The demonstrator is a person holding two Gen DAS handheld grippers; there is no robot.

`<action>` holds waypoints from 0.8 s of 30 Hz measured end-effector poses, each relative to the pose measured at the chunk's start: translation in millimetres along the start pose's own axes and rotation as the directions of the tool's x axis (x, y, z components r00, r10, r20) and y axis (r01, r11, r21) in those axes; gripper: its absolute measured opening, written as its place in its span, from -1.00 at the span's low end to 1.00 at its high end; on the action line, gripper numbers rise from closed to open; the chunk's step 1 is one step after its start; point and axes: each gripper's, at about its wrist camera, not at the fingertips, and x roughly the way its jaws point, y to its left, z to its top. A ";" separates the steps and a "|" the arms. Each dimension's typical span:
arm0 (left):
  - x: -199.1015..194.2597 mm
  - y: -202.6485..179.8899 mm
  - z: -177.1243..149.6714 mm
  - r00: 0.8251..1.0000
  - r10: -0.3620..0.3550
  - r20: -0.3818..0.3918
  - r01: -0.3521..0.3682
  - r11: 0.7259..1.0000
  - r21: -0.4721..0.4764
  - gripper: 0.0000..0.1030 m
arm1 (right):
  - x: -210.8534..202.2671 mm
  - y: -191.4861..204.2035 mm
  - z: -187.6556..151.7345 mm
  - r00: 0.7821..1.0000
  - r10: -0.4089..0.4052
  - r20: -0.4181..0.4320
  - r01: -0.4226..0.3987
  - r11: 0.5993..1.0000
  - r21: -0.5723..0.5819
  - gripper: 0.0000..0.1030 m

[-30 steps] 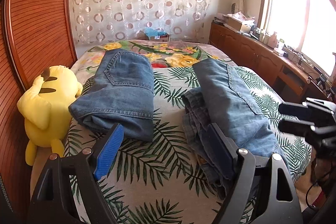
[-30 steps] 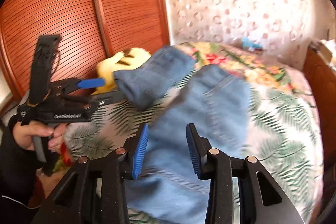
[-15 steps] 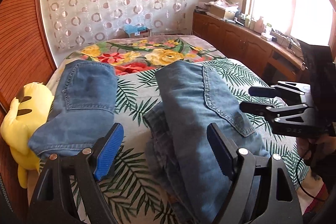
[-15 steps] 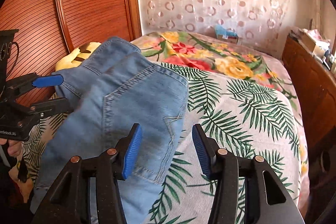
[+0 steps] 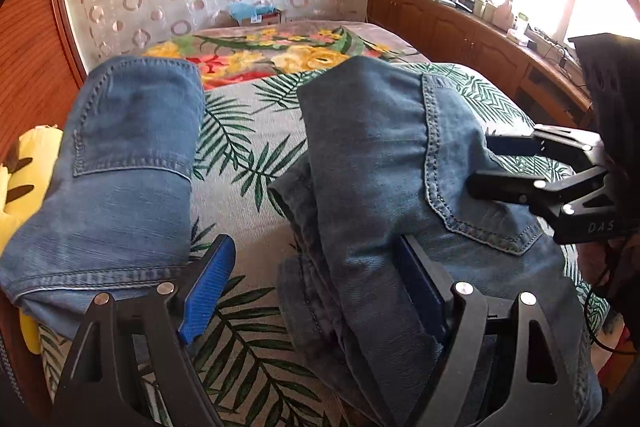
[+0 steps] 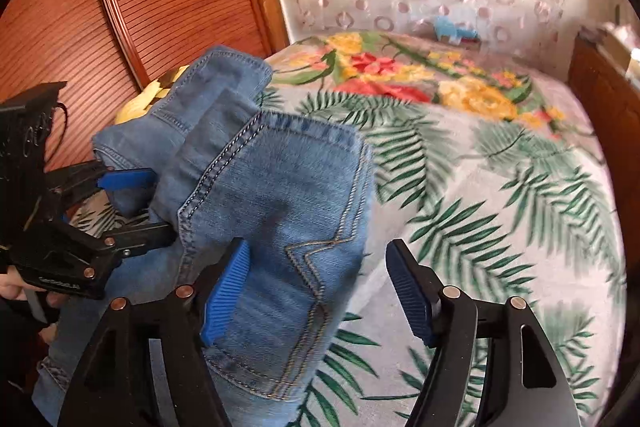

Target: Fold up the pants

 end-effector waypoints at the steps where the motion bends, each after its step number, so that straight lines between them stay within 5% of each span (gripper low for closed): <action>1: 2.0 0.6 0.0 1.000 -0.011 -0.004 0.011 1.000 -0.008 0.60 | 6.0 -1.3 -1.7 1.000 0.023 -0.019 -0.023 1.000 0.014 0.40; 4: 5.5 3.5 -1.6 0.998 -0.056 -0.002 0.056 0.998 -0.032 0.58 | 16.3 -7.6 0.6 0.994 0.104 -0.032 -0.102 0.993 0.054 0.40; 8: 7.0 1.4 -1.8 0.988 -0.156 -0.008 0.155 0.987 -0.051 0.07 | 30.1 -14.9 3.5 0.979 0.199 -0.049 -0.193 0.975 0.108 0.36; 11: 4.5 -3.6 -2.5 0.985 -0.173 -0.010 0.172 0.984 -0.045 -0.13 | 30.8 -14.0 5.4 0.972 0.231 -0.051 -0.226 0.969 0.098 0.08; 15: -5.9 -9.6 -1.0 0.986 -0.169 -0.002 0.169 0.985 -0.025 -0.44 | 25.3 -7.8 11.1 0.974 0.221 -0.055 -0.218 0.974 0.054 -0.41; 24: -67.5 7.2 15.2 0.979 -0.158 0.132 0.165 0.985 -0.049 -0.59 | -32.6 36.7 55.5 0.979 0.198 0.043 -0.192 0.975 -0.114 -0.58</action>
